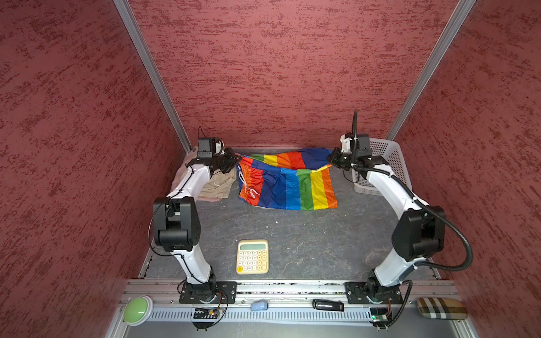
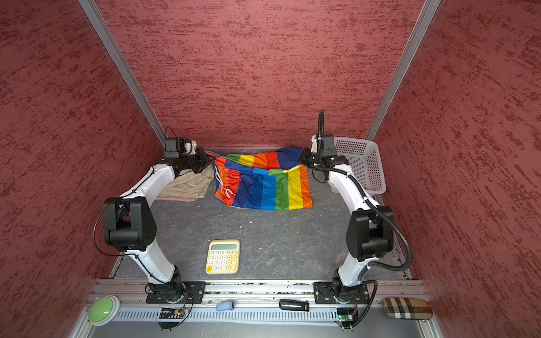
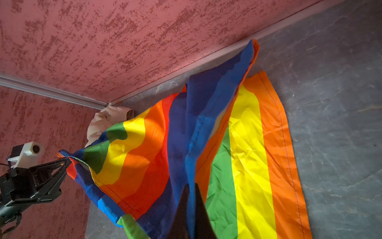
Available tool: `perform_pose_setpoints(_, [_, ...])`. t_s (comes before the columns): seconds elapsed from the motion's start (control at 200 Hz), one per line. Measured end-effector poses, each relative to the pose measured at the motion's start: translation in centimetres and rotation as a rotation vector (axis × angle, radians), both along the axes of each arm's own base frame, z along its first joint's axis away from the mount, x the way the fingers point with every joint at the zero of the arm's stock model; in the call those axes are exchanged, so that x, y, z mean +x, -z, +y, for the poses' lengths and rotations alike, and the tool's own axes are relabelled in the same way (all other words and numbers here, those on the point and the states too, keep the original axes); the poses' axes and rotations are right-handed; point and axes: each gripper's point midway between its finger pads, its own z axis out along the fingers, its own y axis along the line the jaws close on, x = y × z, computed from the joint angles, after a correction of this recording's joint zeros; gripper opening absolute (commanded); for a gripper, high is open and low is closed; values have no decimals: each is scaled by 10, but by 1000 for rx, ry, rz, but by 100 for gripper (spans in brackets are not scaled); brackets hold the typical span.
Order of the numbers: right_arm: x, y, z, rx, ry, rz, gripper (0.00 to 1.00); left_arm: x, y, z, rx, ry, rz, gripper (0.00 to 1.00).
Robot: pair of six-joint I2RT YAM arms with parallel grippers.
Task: Fold and stack the shorts
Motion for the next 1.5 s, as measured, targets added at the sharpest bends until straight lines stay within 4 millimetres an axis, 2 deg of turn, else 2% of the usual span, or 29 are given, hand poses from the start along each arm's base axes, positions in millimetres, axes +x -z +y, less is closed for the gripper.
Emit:
perform_pose_setpoints(0.06, [-14,34,-2,-12,-2,71,0,-19,35,-1,-2,1,78,0])
perform_pose_setpoints(0.1, [-26,65,-4,-21,-1,137,0,-36,63,-3,-5,2,147,0])
perform_pose_setpoints(0.16, [-52,113,-8,-38,0,254,0,-65,102,-5,-3,2,253,0])
perform_pose_setpoints(0.21, [-72,145,-11,-50,1,337,0,-88,128,-7,2,7,328,0])
perform_pose_setpoints(0.271, [-93,174,-14,-61,4,419,0,-105,144,-10,4,13,380,0])
perform_pose_setpoints(0.366, [-107,193,-16,-66,7,465,0,-109,148,-12,5,20,384,0])
perform_pose_setpoints(0.446, [-104,193,-16,-60,9,445,1,-106,146,-13,11,24,367,0])
perform_pose_setpoints(0.531, [-99,191,-16,-60,15,424,23,-105,144,-14,25,32,359,0])
perform_pose_setpoints(0.551, [-98,191,-17,-65,18,420,29,-104,143,-14,29,35,359,4])
perform_pose_setpoints(0.601, [-97,190,-18,-71,23,416,46,-103,140,-15,46,53,353,31])
perform_pose_setpoints(0.621, [-97,189,-18,-71,20,411,55,-102,137,-16,51,58,350,47])
perform_pose_setpoints(0.651, [-95,186,-19,-78,21,399,64,-100,134,-17,65,72,345,72])
perform_pose_setpoints(0.666, [-95,184,-19,-81,22,395,68,-100,132,-18,76,78,340,95])
perform_pose_setpoints(0.681, [-95,183,-19,-82,22,394,71,-99,131,-18,87,82,338,100])
perform_pose_setpoints(0.751, [-95,173,-22,-98,24,377,88,-98,117,-20,168,109,314,99])
perform_pose_setpoints(0.796, [-94,162,-23,-108,19,356,98,-98,101,-20,243,123,278,99])
perform_pose_setpoints(0.882, [-89,129,-25,-119,21,294,99,-97,56,-18,419,127,157,99])
perform_pose_setpoints(1.027, [-69,54,-25,-122,20,119,99,-98,-50,-9,730,39,-216,99])
perform_pose_setpoints(1.062, [-64,40,-25,-127,19,84,99,-100,-67,-1,764,-12,-274,98])
perform_pose_setpoints(1.112, [-56,28,-25,-136,17,52,99,-99,-75,14,778,-64,-302,96])
perform_pose_setpoints(1.152, [-51,26,-25,-142,15,43,99,-97,-73,30,768,-101,-294,100])
perform_pose_setpoints(1.187, [-47,28,-25,-147,13,46,99,-92,-66,44,744,-128,-264,99])
perform_pose_setpoints(1.232, [-43,38,-24,-155,9,67,99,-82,-47,58,694,-134,-209,99])
perform_pose_setpoints(1.282, [-41,55,-23,-163,1,104,99,-69,-15,66,634,-112,-119,99])
perform_pose_setpoints(1.348, [-38,81,-22,-171,-12,165,99,-60,35,61,559,-48,2,99])
perform_pose_setpoints(1.408, [-38,103,-22,-180,-23,216,99,-62,76,47,487,23,106,99])
perform_pose_setpoints(1.443, [-39,115,-22,-184,-29,243,99,-65,91,38,451,57,147,99])
perform_pose_setpoints(1.498, [-39,127,-22,-190,-37,270,99,-69,104,26,403,100,184,99])
